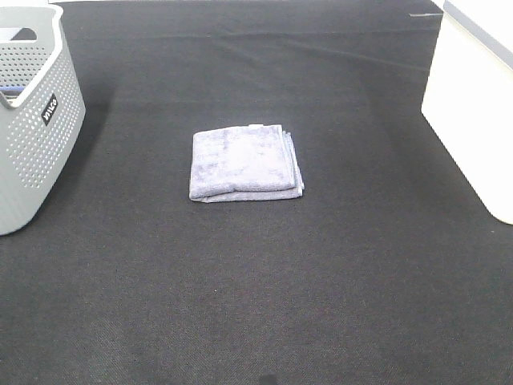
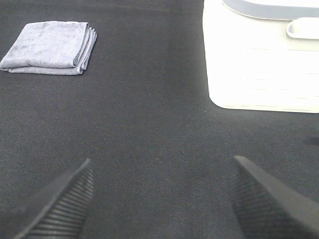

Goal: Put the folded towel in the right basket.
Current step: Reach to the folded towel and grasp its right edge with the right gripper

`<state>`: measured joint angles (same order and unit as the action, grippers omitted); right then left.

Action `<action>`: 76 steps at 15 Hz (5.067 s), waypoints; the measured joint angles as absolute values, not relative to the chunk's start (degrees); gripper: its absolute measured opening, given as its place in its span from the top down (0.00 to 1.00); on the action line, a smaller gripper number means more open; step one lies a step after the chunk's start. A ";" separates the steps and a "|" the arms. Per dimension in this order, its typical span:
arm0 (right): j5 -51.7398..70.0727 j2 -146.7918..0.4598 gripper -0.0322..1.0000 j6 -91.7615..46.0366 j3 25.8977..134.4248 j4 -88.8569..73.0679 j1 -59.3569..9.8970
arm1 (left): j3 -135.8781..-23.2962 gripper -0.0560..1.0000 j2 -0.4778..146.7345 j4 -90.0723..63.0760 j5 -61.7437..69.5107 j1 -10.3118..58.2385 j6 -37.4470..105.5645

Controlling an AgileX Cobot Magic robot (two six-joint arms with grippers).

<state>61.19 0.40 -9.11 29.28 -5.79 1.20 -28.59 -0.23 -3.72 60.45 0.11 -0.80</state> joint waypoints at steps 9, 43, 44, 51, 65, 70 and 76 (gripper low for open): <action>61.19 0.40 0.27 -9.11 29.28 -5.79 1.20 | -28.59 0.03 -0.23 -3.72 60.45 0.11 -0.80; 61.19 0.40 0.27 -9.11 29.28 -5.79 1.20 | -28.59 0.03 -0.23 -3.72 60.45 0.11 -0.80; 61.19 0.40 0.27 -9.11 29.28 -5.79 1.20 | -28.59 0.03 -0.23 -3.72 60.45 0.11 -0.80; 61.19 0.40 0.27 -9.11 29.28 -5.79 1.20 | -28.59 0.03 -0.23 -3.72 60.45 0.11 -0.80; 48.59 -23.38 0.27 -9.11 34.89 -7.33 1.20 | -28.59 0.03 -0.23 -3.72 60.45 0.11 -0.80; 41.08 -51.17 0.27 -12.09 48.64 -9.80 1.20 | -28.59 0.03 -0.23 -3.72 60.45 0.11 -0.80; 51.80 -79.01 0.27 -17.70 74.08 -19.48 1.20 | -28.59 0.03 -0.23 -3.72 60.45 0.11 -0.80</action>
<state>51.80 -79.01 -17.70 74.08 -19.48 1.20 -28.59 -0.23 -3.72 60.45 0.11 -0.80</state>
